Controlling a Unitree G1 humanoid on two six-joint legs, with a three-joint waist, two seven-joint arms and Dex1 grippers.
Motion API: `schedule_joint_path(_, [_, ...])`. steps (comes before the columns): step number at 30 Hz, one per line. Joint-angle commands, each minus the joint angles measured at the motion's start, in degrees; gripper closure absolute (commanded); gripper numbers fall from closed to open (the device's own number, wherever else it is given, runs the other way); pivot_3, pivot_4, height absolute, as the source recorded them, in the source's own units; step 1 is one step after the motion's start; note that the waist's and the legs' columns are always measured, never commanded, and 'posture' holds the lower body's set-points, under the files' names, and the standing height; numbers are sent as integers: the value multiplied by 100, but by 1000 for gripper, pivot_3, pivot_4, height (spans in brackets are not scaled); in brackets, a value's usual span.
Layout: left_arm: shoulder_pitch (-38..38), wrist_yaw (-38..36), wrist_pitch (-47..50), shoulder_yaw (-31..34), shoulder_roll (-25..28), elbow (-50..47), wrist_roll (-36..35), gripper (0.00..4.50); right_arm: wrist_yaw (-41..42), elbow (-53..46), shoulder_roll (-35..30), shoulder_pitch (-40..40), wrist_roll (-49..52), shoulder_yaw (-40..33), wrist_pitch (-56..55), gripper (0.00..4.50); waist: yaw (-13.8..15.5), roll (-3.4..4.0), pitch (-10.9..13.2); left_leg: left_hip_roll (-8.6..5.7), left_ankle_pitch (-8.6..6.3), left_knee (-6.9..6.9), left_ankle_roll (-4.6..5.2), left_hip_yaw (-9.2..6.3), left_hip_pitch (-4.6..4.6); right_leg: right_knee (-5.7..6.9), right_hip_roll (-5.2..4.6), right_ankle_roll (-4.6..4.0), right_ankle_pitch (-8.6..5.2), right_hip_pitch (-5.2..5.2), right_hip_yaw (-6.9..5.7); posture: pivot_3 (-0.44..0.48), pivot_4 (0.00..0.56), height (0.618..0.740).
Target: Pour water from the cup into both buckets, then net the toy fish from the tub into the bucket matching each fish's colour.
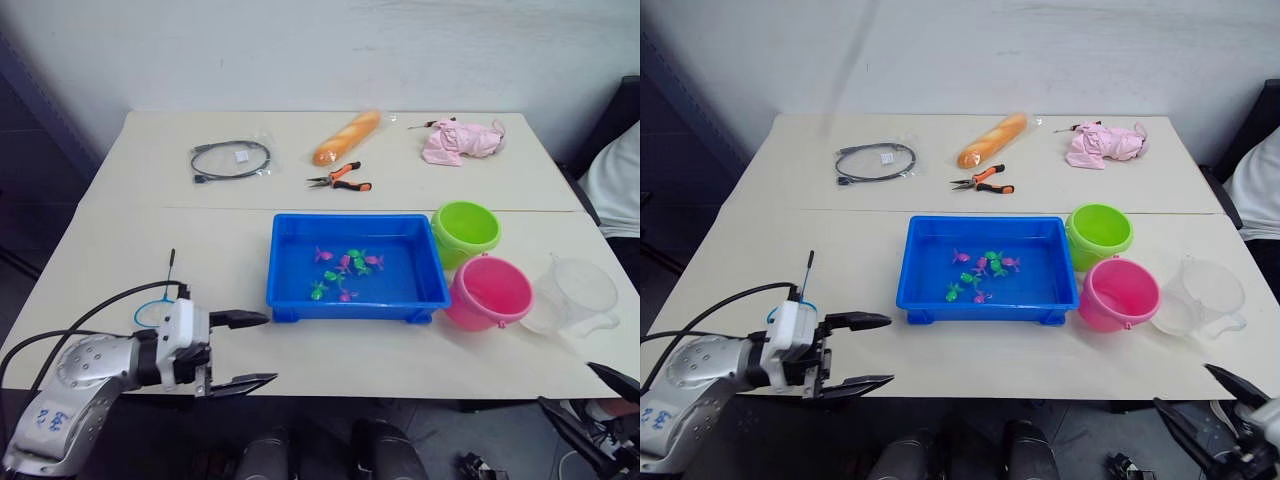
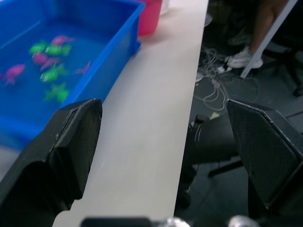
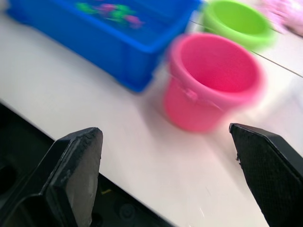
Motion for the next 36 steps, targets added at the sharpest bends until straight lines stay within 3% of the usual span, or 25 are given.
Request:
schedule_joint_path(1, [-408,133,199,-207,-173,-203,-190,34,-806,293,283,-337,110,-162,256,0,-32,0,0,0,1,0,-1,2,5,4,-1,0,0,0,5,0,150,740])
schedule_joint_path(9, [-1099,313,334,-520,-509,-35,17,34,-2333,1643,279,-1989,-396,10,711,0,-89,21,-9,0,21,0,2,5,3,28,0,-15,-8,-14,8,0,150,740])
schedule_joint_path(16, [-1162,472,333,-575,-634,-80,96,34,-2357,2900,-30,-2886,-761,192,364,0,-72,27,-11,-1,36,4,16,5,2,36,11,-15,-8,-12,7,0,150,740])
schedule_joint_path(24, [-1131,298,414,-503,-286,-1,136,34,-2489,3981,-492,-3787,-1015,267,301,0,-98,28,-12,1,40,8,17,7,3,38,20,-12,-6,-11,11,0,150,740])
schedule_joint_path(29, [-1166,303,411,-436,-274,62,77,34,-2412,4124,-618,-4111,-850,321,500,0,-97,29,-12,3,41,9,18,8,2,37,21,-11,-6,-10,12,0,150,740])
schedule_joint_path(36, [-1112,458,360,-356,-429,11,71,34,-2740,3554,-426,-3978,-498,124,886,0,-82,29,-12,4,42,8,17,6,-1,36,19,-10,-5,-10,12,0,150,740])
